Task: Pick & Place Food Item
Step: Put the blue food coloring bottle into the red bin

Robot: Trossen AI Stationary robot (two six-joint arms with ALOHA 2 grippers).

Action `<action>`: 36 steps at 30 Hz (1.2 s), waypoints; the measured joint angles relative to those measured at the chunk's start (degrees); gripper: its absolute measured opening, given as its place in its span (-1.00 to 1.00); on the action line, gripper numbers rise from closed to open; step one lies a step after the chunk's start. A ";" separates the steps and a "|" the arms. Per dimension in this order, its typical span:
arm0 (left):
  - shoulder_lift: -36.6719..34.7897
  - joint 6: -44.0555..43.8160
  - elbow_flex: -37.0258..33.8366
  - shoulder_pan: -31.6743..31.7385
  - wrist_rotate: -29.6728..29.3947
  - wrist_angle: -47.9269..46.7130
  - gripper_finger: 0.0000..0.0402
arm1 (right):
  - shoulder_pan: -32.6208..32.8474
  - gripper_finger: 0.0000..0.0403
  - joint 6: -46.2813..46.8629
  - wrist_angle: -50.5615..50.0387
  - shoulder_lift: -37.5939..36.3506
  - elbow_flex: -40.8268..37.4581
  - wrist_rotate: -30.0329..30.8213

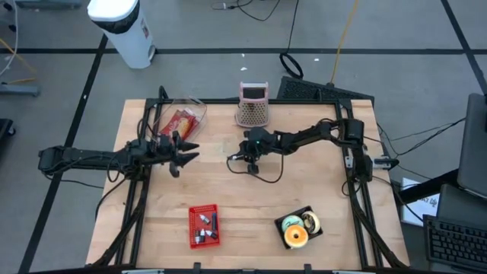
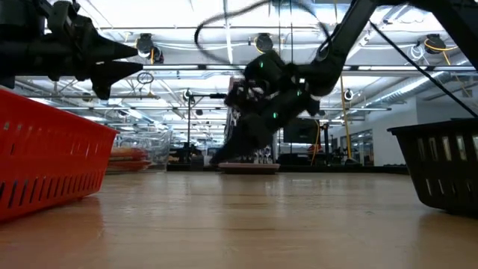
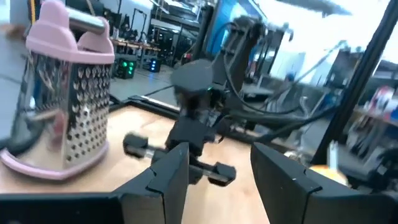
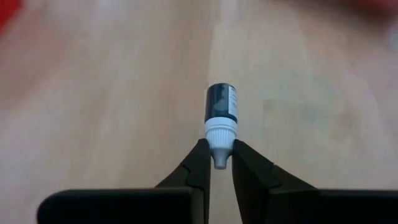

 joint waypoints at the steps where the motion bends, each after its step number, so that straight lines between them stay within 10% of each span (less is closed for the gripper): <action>1: 0.02 -1.74 0.00 0.02 -0.12 0.30 -0.13 | 0.47 -0.84 -0.32 -0.13 -1.02 -0.04 0.17; 18: 10.23 -23.49 0.46 -2.42 -6.48 5.56 0.07 | 13.62 -0.83 -15.56 -3.94 -17.91 -1.52 25.31; 26: 25.83 -17.09 10.74 -7.22 -7.52 6.76 0.52 | 14.00 -0.84 -15.53 -3.48 -17.80 -1.55 25.50; 36: 41.45 -6.17 24.58 -9.04 -5.93 3.73 0.57 | 15.50 -0.84 -15.95 -1.40 -17.80 -1.55 28.22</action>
